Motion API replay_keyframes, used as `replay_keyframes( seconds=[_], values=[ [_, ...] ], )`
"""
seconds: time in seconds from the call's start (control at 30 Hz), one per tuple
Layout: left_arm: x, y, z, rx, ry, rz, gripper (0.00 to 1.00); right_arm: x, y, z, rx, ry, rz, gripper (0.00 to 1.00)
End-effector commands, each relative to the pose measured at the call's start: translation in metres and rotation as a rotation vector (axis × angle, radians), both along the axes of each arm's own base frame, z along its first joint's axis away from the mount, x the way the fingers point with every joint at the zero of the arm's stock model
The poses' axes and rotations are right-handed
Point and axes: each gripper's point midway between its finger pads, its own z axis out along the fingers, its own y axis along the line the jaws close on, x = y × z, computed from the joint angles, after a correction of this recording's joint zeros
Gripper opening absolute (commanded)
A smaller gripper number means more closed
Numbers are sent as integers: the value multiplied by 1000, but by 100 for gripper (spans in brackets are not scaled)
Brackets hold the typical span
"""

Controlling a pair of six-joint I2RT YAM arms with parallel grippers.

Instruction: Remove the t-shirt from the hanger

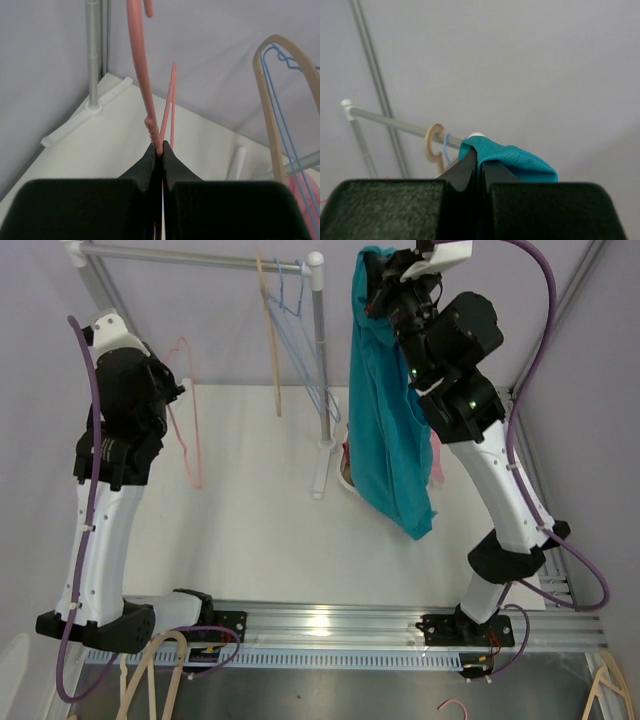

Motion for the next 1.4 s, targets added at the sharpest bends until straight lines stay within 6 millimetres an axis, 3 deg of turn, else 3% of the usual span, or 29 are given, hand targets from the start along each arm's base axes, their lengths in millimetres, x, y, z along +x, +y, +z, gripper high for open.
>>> replay_keyframes(
  seconds=[0.0, 0.03, 0.23, 0.3, 0.4, 0.47, 0.5, 0.57, 0.6, 0.67, 0.7, 0.77, 0.8, 0.83, 0.87, 0.9, 0.93, 1.03, 1.07, 1.13, 1.17, 1.3, 1.37],
  values=[
    [20, -4, 25, 31, -145, -36, 1, 4, -32, 42, 41, -126, -97, 0],
    [24, -6, 27, 33, -160, -43, 1, 12, -32, 41, 40, -130, -109, 0],
    [39, -10, 19, 56, -175, -55, 1, 30, -71, 62, 120, -236, -183, 0],
    [42, -12, 27, 68, -210, -72, 1, 45, -84, 56, 119, -224, -215, 0],
    [49, -17, 39, 94, -242, -100, 1, 81, -90, 17, 90, -90, -247, 0],
    [57, -21, 41, 110, -239, -119, 1, 117, -92, -40, 53, 60, -280, 0],
    [59, -22, 46, 116, -245, -123, 1, 119, -96, -53, 53, 100, -293, 0],
    [66, -25, 50, 122, -243, -133, 1, 134, -94, -103, 51, 245, -291, 0],
    [68, -25, 50, 129, -240, -136, 1, 140, -91, -145, 25, 347, -290, 0],
    [74, -27, 50, 136, -234, -138, 1, 139, -71, -199, 13, 496, -202, 0],
    [75, -27, 54, 141, -240, -140, 1, 137, -66, -245, -15, 598, -188, 0],
    [84, -29, 53, 149, -224, -147, 1, 130, -55, -298, 15, 735, -163, 0],
    [85, -30, 59, 149, -234, -149, 1, 122, -51, -343, -7, 834, -152, 0],
    [86, -31, 65, 152, -244, -155, 1, 117, -51, -371, -14, 910, -161, 0],
    [92, -34, 67, 161, -242, -169, 1, 109, -51, -419, -28, 1043, -179, 0],
    [93, -35, 72, 163, -249, -174, 1, 108, -49, -419, -17, 1052, -166, 0],
    [96, -38, 71, 167, -242, -186, 1, 101, -52, -461, -71, 1178, -189, 0],
    [101, -45, 71, 168, -245, -221, 1, 89, -62, -521, -153, 1378, -212, 0],
    [102, -46, 71, 167, -247, -225, 1, 85, -62, -556, -184, 1464, -203, 0],
    [104, -47, 71, 167, -250, -231, 1, 74, -66, -590, -217, 1575, -179, 0],
    [104, -47, 71, 174, -248, -233, 1, 65, -69, -621, -251, 1644, -192, 0],
    [106, -49, 78, 207, -266, -251, 1, 40, -77, -679, -252, 1801, -164, 0],
    [112, -50, 77, 220, -257, -268, 1, 37, -80, -689, -211, 1823, -142, 0]
  ],
)
